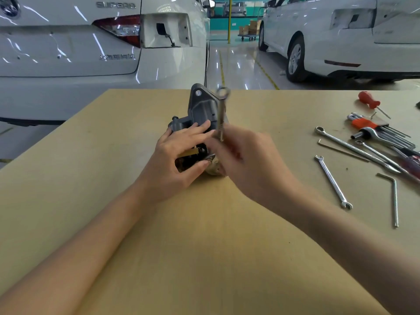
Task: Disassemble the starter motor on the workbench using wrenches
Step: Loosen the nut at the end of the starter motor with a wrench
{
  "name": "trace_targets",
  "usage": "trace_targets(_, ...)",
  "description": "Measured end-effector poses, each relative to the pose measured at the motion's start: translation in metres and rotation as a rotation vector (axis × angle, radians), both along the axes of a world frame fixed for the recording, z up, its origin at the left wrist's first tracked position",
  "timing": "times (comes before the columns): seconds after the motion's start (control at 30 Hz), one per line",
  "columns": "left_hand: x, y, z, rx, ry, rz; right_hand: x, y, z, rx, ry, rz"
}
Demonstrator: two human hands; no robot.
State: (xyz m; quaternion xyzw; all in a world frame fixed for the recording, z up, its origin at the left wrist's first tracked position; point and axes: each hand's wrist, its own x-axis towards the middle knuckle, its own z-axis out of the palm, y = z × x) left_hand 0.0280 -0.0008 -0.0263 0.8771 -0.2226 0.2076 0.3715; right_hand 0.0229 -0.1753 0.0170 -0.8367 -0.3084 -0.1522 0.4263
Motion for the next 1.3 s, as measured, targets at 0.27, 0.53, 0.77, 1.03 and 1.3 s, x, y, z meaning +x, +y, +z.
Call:
trace_targets(0.27,0.022,0.007,-0.001,0.365,0.074,0.078,-0.013,0.015,0.005,-0.67,-0.491,0.109)
trace_targets(0.53,-0.001,0.001,0.009,-0.054,-0.077,0.005,-0.004,-0.045,-0.019,0.182,0.701,0.333)
trace_targets(0.77,-0.01,-0.008,0.025,-0.324,-0.186,0.02,0.004,-0.044,-0.031,0.196,0.75,0.393)
trace_targets(1.03,-0.013,-0.013,0.028,-0.499,-0.093,-0.055,0.015,-0.055,-0.031,0.527,0.795,0.21)
trace_targets(1.3,-0.016,-0.02,0.02,-0.234,-0.221,-0.05,0.015,-0.051,-0.034,0.806,0.937,0.336)
